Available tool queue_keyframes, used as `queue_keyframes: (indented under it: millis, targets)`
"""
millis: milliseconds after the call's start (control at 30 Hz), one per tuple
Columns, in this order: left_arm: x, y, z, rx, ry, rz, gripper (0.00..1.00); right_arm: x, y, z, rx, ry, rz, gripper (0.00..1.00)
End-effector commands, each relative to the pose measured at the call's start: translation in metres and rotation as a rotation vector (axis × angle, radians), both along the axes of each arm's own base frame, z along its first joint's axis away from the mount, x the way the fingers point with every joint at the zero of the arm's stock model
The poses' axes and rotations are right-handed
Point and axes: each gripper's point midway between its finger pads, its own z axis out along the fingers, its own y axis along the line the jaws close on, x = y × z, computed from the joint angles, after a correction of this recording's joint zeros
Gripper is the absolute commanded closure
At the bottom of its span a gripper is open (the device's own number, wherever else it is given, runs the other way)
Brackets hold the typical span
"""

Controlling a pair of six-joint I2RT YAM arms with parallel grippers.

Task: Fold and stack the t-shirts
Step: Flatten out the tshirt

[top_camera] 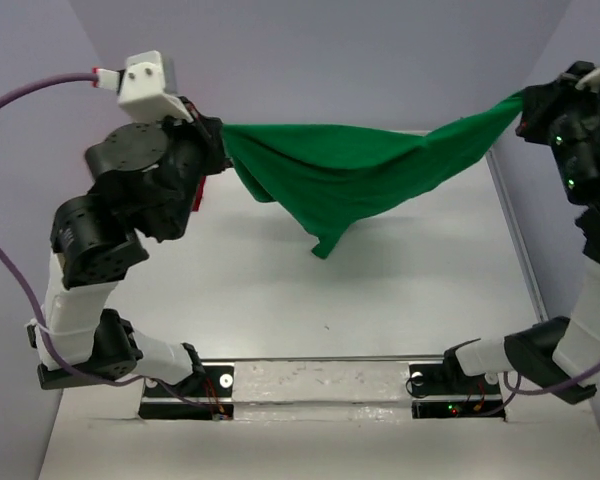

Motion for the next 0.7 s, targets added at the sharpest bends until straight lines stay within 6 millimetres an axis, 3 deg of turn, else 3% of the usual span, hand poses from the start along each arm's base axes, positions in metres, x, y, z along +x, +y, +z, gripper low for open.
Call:
queue_keyframes:
  millis: [0,67,133,167,233,367,433,500,600,633,667]
  targets:
    - [-0.028,0.064,0.056,-0.136,-0.108,0.116,1.0,-0.035,-0.012,0.021,0.008,-0.084,-0.017,1.0]
    - [-0.034,0.077,0.053,-0.126,-0.103,0.135,1.0,-0.057,-0.025,0.037,0.02,-0.148,-0.05,1.0]
    - [-0.037,0.094,0.049,-0.121,-0.103,0.183,1.0,-0.062,-0.033,0.04,-0.004,-0.159,-0.081,1.0]
    - [-0.035,0.092,0.045,-0.091,-0.099,0.192,1.0,-0.058,-0.031,0.037,-0.014,-0.148,-0.086,1.0]
    - [-0.034,0.092,0.042,-0.07,-0.089,0.21,1.0,-0.041,-0.029,0.024,-0.047,-0.094,-0.115,1.0]
    - [-0.03,0.089,0.043,-0.044,-0.086,0.234,1.0,0.017,-0.013,-0.006,-0.107,0.022,-0.15,1.0]
    - [-0.028,0.083,0.045,-0.047,-0.089,0.218,1.0,0.024,-0.018,-0.008,-0.167,0.037,-0.202,1.0]
    - [-0.027,0.08,0.052,-0.049,-0.101,0.208,1.0,0.022,-0.026,0.006,-0.221,0.007,-0.28,1.0]
    - [-0.028,0.085,0.062,-0.034,-0.121,0.217,1.0,0.012,-0.023,0.029,-0.238,-0.064,-0.313,1.0]
    - [-0.03,0.089,0.068,-0.06,-0.134,0.227,1.0,0.003,-0.023,0.039,-0.33,-0.065,-0.333,1.0]
    - [-0.028,0.088,0.065,-0.035,-0.132,0.237,1.0,-0.012,-0.016,0.06,-0.273,-0.131,-0.392,1.0]
